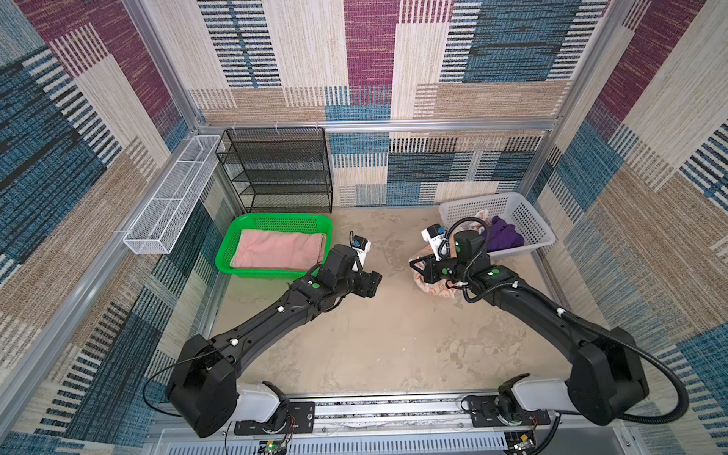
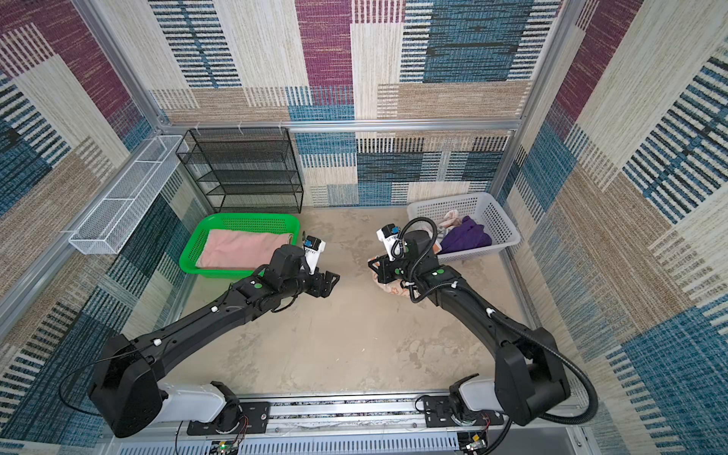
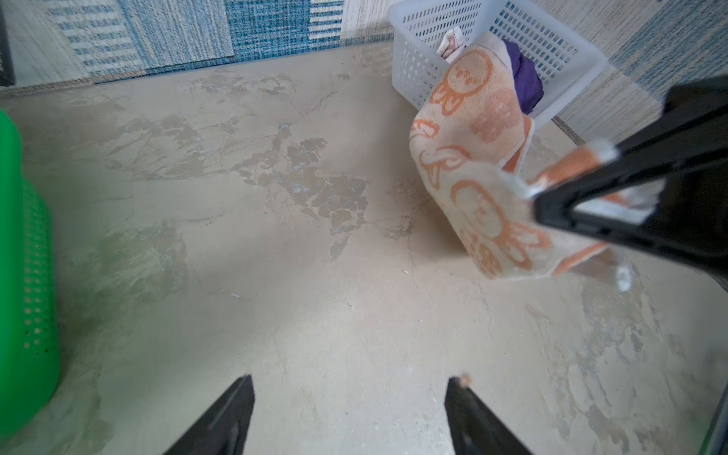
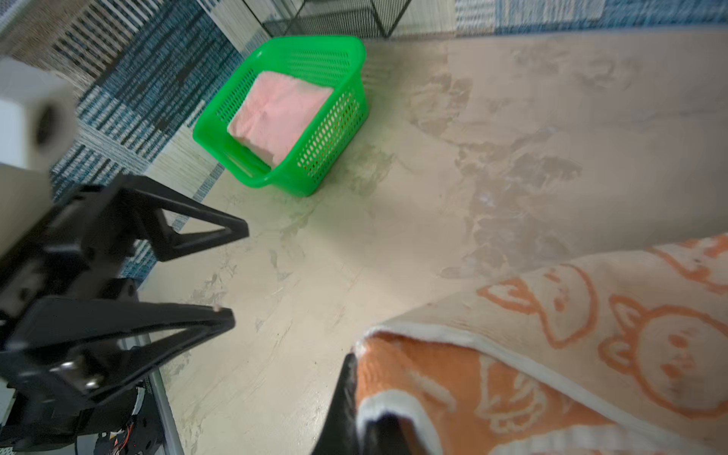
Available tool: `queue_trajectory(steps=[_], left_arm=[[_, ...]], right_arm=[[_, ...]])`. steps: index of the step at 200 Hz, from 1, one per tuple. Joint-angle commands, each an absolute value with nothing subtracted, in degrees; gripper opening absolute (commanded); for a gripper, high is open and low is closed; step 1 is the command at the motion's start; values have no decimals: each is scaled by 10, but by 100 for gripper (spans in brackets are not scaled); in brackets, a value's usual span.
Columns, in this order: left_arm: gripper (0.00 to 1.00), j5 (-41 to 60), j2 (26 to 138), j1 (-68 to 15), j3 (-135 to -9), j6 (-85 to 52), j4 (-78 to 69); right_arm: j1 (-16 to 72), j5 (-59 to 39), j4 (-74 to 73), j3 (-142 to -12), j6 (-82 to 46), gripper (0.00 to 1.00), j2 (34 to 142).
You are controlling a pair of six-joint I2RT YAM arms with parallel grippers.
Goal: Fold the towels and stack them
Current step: 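Grasp the orange bunny-print towel with the right gripper and lay it on the table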
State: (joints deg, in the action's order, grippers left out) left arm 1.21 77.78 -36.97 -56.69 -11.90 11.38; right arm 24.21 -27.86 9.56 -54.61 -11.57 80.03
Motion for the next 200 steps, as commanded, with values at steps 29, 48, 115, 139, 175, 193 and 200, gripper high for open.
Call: queue_trajectory(steps=[29, 48, 115, 139, 175, 193, 200], left_arm=[[80, -49, 739, -369, -544, -98, 132], [80, -56, 732, -369, -539, -95, 136], [77, -67, 732, -369, -534, -71, 150], [74, -51, 739, -369, -538, -56, 154], [71, -38, 752, -370, -549, -46, 165], [70, -41, 751, -370, -548, -46, 165], [70, -42, 749, -370, -545, -46, 163]], right_arm=[[313, -247, 47, -592, -128, 0, 946], [329, -236, 53, -617, -132, 13, 995], [334, -201, 48, -626, -129, 74, 1001], [333, -166, 56, -637, -115, 82, 976], [330, -153, 78, -673, -94, 94, 978], [329, -147, 81, -685, -89, 95, 985], [329, -150, 81, -689, -89, 95, 989]])
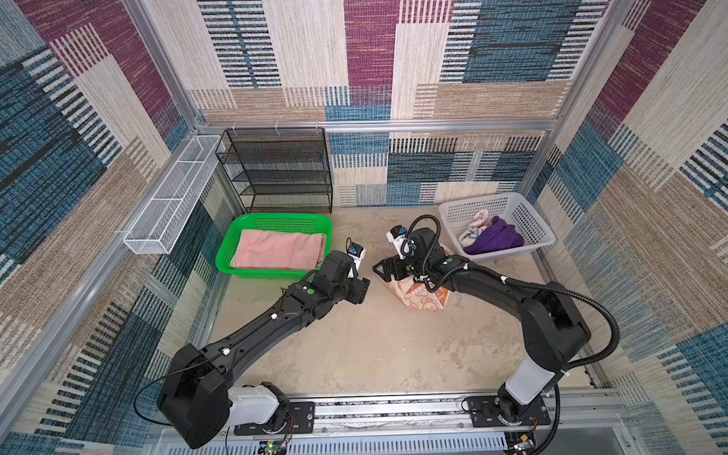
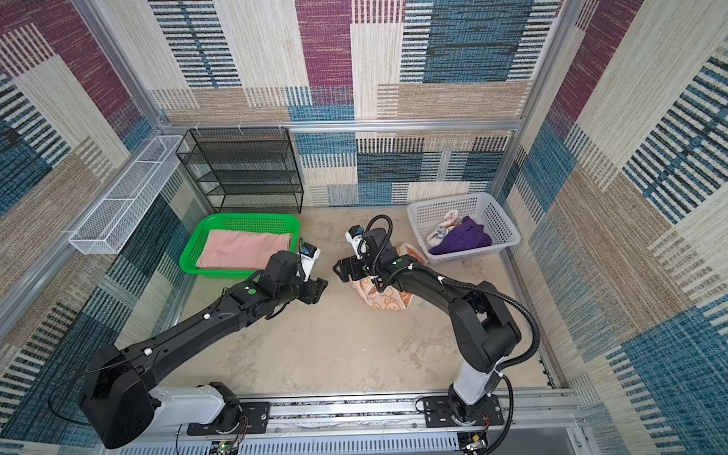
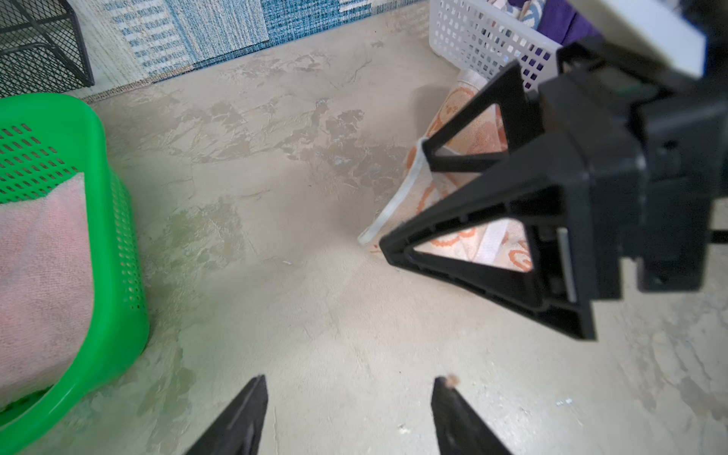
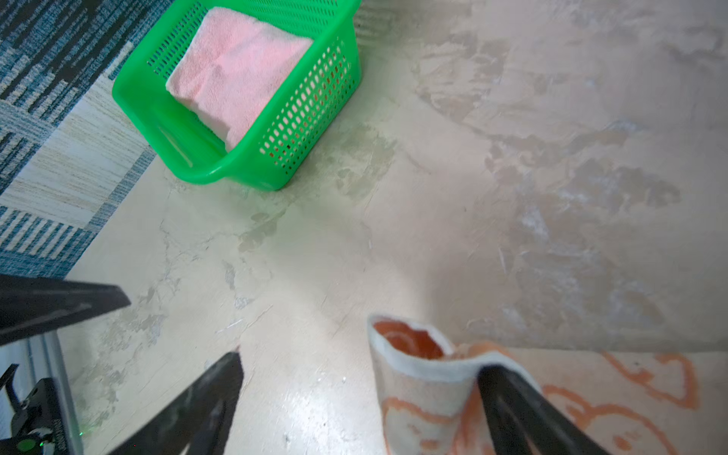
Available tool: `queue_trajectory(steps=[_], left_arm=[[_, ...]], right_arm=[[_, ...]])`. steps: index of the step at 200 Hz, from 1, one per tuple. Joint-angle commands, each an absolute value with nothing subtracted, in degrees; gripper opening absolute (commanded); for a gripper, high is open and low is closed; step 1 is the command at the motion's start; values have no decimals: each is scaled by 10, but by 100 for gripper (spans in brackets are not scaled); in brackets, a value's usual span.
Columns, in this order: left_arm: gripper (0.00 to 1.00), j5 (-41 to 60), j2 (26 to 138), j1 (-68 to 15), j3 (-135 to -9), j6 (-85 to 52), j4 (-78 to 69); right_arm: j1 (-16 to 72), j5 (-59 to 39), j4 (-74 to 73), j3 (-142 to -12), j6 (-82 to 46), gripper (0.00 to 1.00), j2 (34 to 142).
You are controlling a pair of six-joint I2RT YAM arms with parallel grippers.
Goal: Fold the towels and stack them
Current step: 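Grasp the orange bunny-print towel with the right gripper and lay it on the table, then grasp an orange towel corner with the left gripper while the right holds another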
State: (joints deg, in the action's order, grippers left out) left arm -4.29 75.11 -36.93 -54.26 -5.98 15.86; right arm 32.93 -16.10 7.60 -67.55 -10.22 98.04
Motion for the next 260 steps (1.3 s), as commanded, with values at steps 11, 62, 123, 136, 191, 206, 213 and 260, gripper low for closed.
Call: queue_trajectory(steps=[11, 62, 123, 136, 191, 206, 213, 260], left_arm=[[70, -44, 747, -370, -542, -46, 158], [70, -45, 743, -370, -536, -46, 153], [68, 24, 789, -412, -575, -21, 178], [65, 16, 811, -437, -590, -10, 202], [50, -38, 942, -515, -635, -5, 321], [48, -44, 969, -524, -637, -16, 321], [47, -46, 982, -524, -639, -21, 320], [40, -73, 1022, -524, -643, -17, 292]], right_arm=[[329, -167, 82, -696, -86, 92, 997], [327, -122, 77, -678, -98, 89, 999], [251, -43, 66, -583, -134, 91, 923], [240, -30, 69, -565, -128, 91, 909], [210, -16, 59, -508, -114, 92, 860], [201, -16, 56, -501, -113, 92, 851], [198, -17, 56, -498, -111, 92, 847], [188, -23, 55, -491, -107, 92, 835]])
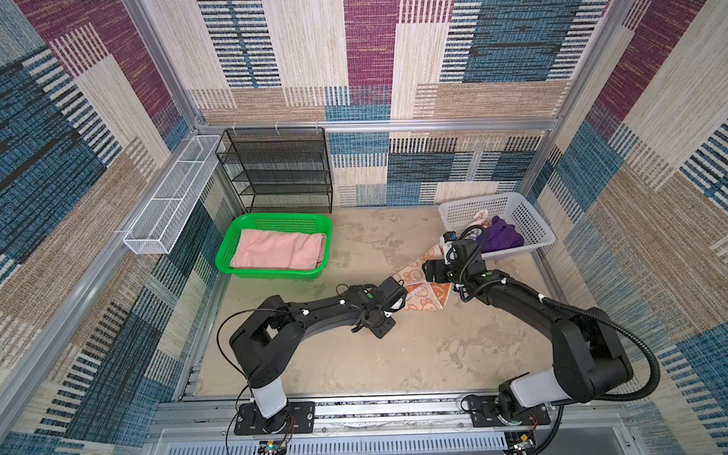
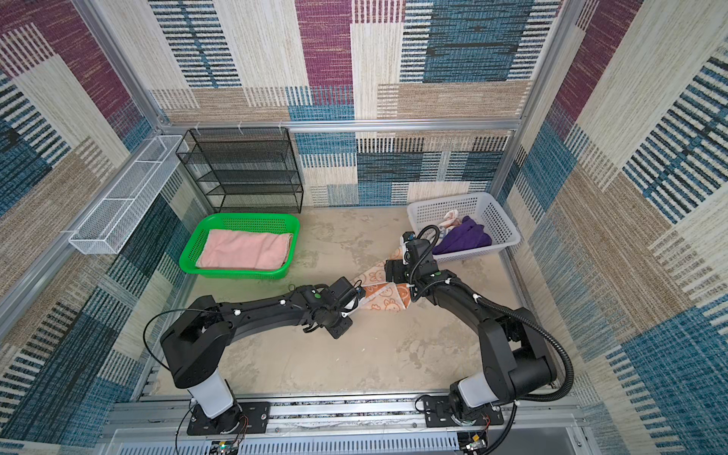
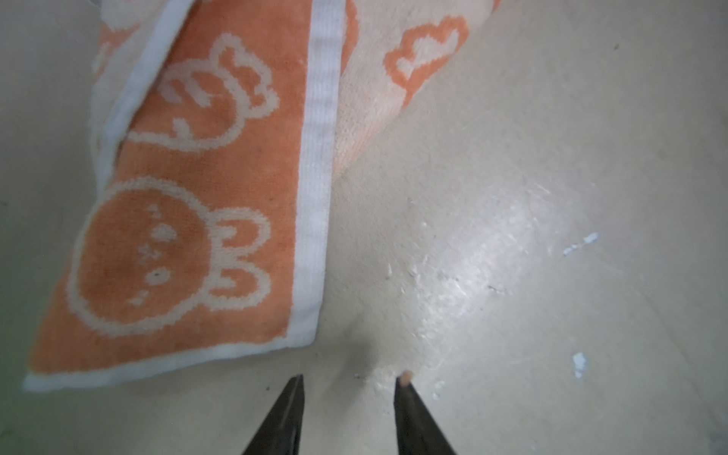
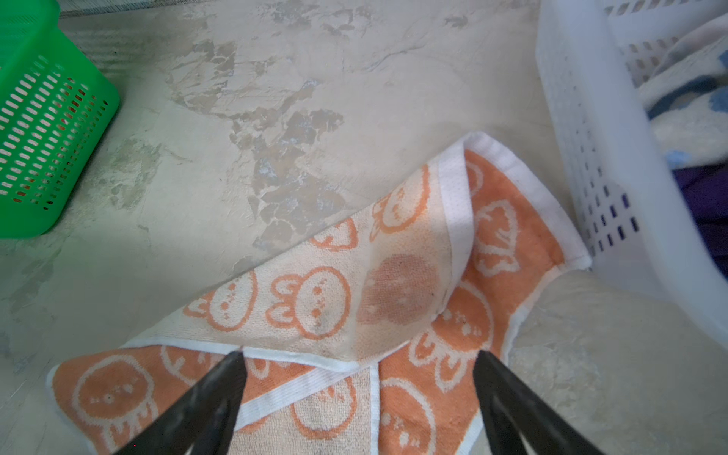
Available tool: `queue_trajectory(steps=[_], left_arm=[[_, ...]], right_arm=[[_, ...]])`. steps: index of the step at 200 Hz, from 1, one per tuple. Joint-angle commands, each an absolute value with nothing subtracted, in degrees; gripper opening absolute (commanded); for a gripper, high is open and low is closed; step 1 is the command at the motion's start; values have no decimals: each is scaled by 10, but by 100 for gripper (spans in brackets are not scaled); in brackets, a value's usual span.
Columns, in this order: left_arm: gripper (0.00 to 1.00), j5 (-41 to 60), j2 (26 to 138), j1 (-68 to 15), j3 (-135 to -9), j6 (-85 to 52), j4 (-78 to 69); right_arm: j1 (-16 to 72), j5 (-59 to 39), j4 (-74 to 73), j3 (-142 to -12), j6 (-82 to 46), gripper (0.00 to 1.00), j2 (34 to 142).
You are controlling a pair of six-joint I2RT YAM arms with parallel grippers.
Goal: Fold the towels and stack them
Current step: 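Grasp an orange towel corner with the left gripper while the right holds another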
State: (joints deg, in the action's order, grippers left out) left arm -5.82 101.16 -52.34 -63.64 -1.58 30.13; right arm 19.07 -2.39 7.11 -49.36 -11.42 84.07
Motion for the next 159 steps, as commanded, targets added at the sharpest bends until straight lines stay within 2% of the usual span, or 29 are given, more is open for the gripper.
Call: queue_trajectory(steps=[1, 55, 102, 159], left_arm=[[39, -73, 1023, -524, -643, -17, 293], [33, -94, 1024, -523, -650, -22, 291], [51, -113, 1001, -521, -658, -7, 282], [50, -105, 1066, -507, -696, -9, 328]], right_arm=[[188, -22, 55, -491, -107, 92, 835], [185, -26, 52, -488, -105, 92, 833], [184, -36, 48, -492, -103, 92, 842], [183, -33, 48, -487, -101, 92, 841]])
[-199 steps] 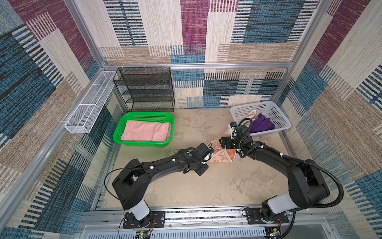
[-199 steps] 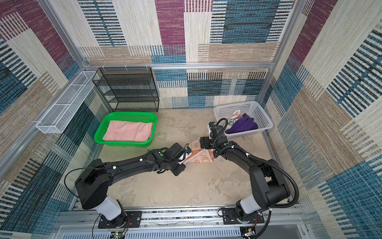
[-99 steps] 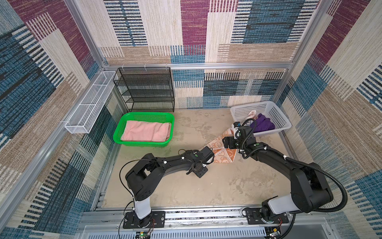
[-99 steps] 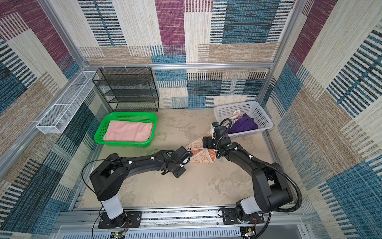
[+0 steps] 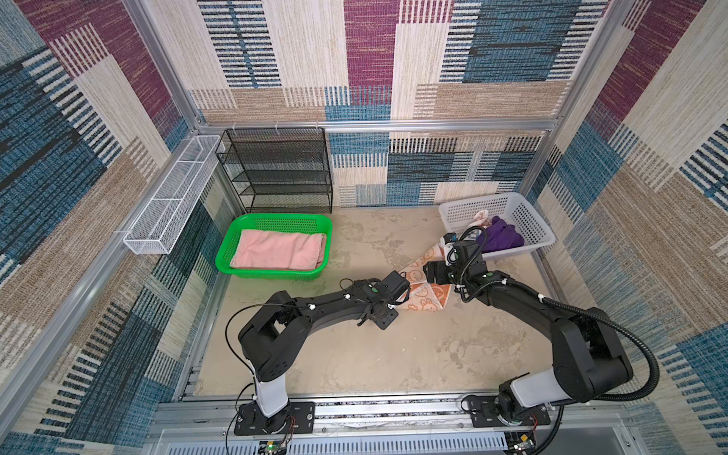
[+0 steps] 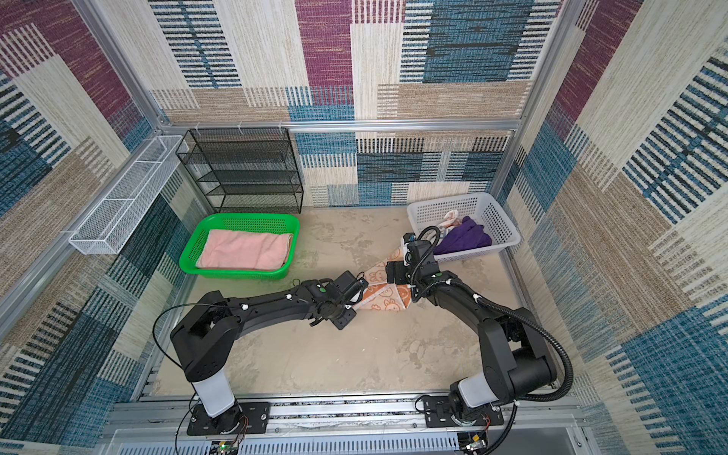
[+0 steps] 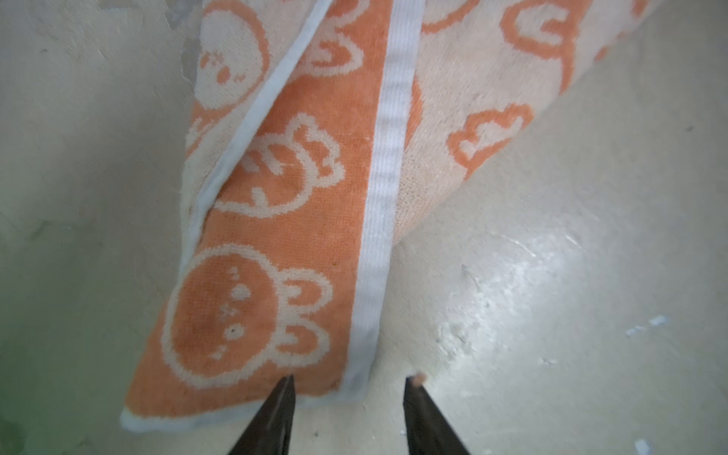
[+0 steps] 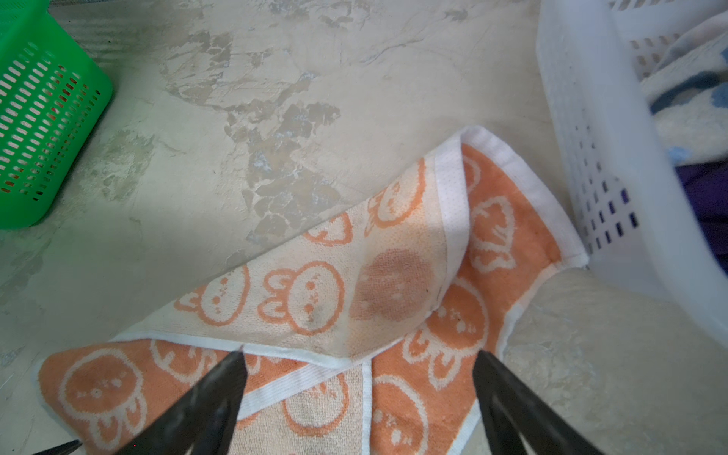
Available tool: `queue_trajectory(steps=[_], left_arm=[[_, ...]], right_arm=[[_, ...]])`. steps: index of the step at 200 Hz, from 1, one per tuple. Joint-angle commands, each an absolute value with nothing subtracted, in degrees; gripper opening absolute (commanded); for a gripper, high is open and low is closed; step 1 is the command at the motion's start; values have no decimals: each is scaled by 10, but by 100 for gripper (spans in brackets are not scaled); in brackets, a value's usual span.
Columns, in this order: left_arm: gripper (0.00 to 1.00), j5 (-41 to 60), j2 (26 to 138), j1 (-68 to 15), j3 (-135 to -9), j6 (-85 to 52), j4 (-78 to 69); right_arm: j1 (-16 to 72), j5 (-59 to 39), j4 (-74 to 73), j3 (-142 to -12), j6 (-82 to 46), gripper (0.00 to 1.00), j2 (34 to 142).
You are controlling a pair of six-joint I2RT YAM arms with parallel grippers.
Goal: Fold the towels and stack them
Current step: 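Grasp an orange towel corner with the left gripper while the right holds another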
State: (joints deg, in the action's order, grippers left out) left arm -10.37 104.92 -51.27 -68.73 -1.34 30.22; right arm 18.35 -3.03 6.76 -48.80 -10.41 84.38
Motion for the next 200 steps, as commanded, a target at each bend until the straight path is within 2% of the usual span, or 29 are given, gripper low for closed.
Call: queue_trajectory(steps=[1, 17, 60, 84, 102, 145, 200], left_arm=[[50, -104, 1067, -506, -697, -9, 328], [49, -90, 1078, -500, -698, -15, 329], [40, -53, 1094, -491, -693, -17, 323], [21, -45, 1098, -489, -688, -17, 326], [0, -43, 1095, -489, -686, -19, 327], [0, -33, 1057, -490, -703, -18, 350], [0, -13, 989, -466, -765, -22, 404]], right_arm=[[183, -33, 49, -486, -101, 92, 840], [183, -31, 50, -484, -100, 92, 838], [181, -30, 49, -482, -99, 92, 836], [182, -29, 48, -484, -101, 92, 836], [182, -33, 47, -485, -102, 92, 840], [181, -51, 37, -480, -81, 92, 837], [184, -108, 24, -471, 11, 92, 795]])
